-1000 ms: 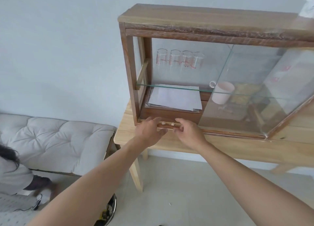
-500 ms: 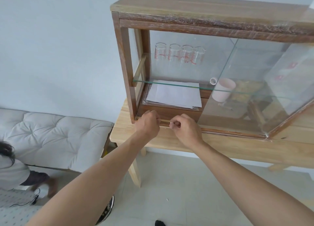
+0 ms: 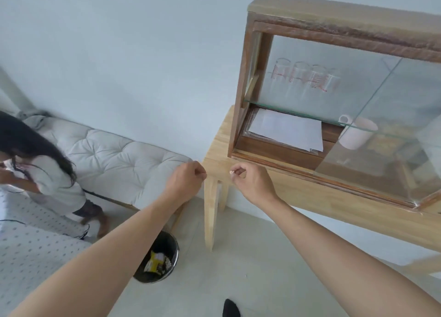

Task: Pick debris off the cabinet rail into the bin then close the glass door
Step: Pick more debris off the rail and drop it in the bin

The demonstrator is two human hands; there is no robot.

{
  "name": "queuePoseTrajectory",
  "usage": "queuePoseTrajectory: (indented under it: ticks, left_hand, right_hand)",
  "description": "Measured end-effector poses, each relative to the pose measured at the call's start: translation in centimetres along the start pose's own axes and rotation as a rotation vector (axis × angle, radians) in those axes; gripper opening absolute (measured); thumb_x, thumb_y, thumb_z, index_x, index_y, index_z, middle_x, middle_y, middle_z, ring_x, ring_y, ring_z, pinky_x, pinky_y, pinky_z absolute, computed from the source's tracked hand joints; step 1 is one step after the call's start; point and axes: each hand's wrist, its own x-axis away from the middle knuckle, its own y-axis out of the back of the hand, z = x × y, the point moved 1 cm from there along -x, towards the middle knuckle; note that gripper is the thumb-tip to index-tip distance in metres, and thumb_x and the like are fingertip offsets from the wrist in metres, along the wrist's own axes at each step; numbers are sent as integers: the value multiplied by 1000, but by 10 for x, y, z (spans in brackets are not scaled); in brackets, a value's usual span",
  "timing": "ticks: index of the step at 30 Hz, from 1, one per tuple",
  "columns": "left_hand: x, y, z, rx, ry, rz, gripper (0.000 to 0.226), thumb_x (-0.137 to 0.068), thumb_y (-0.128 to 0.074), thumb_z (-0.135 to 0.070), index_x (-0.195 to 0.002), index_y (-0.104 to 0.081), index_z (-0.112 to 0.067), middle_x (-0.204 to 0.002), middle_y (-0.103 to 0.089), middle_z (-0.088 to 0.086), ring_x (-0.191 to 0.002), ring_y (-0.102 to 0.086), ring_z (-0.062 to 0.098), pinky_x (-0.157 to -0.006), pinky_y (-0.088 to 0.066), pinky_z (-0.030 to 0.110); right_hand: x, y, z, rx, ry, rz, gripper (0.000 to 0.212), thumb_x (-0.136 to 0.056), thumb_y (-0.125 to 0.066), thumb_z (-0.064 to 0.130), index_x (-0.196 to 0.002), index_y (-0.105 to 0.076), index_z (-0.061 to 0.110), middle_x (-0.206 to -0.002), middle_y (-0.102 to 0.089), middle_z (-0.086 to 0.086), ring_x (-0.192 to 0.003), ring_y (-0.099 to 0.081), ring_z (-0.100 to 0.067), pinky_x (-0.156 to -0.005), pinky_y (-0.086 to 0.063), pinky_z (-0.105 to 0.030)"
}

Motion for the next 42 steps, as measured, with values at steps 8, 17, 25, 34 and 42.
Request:
queuePoseTrajectory:
  ticks: [8,17,25,34,42]
  left_hand:
    - [65,10,133,70,327,-62,10,-96,-68,-23,-98,-78,-21,-99,-75,1,-95,-68,26,-86,-58,42]
    - [114,-71,273,240,722,-36,12,-92,-67,-22,-88,-77,-25,-90,-75,-4,-92,-70,24,-86,-61,44]
    - [122,-185,397,316,946,-75,12,-92,-70,-23,-82,-75,-28,-91,-74,-1,-89,-70,25,-80,-61,38]
    - [94,-249,476,429,1037,-107,25,-95,-72,-27,-117,-74,-17,-108,-76,3,-99,-75,27,-85,-63,40]
    - [109,-218,445,256,956,88,62,-101,-63,-35,-157,-44,-19,-148,-60,8,-129,-59,29,-88,-39,27]
  right_hand:
    - [15,-100,39,1,69,247,15,-93,-71,32,-102,-81,26,-83,-72,18,-85,-70,-9,-80,-56,-32]
    - [27,-255,-11,147,53,590,14,-94,-72,28,-104,-80,23,-100,-80,7,-97,-70,-15,-88,-55,-33]
    - [31,-422,-104,275,77,823,15,-96,-68,26,-107,-79,25,-104,-77,8,-100,-70,-21,-79,-50,-31]
    - [15,-527,-158,363,48,980,55,-91,-70,24,-145,-61,20,-131,-73,-5,-125,-65,-34,-102,-54,-43]
    - [15,-463,-151,387,77,992,81,-95,-67,47,-164,-33,21,-165,-41,-7,-151,-42,-29,-117,-41,-45]
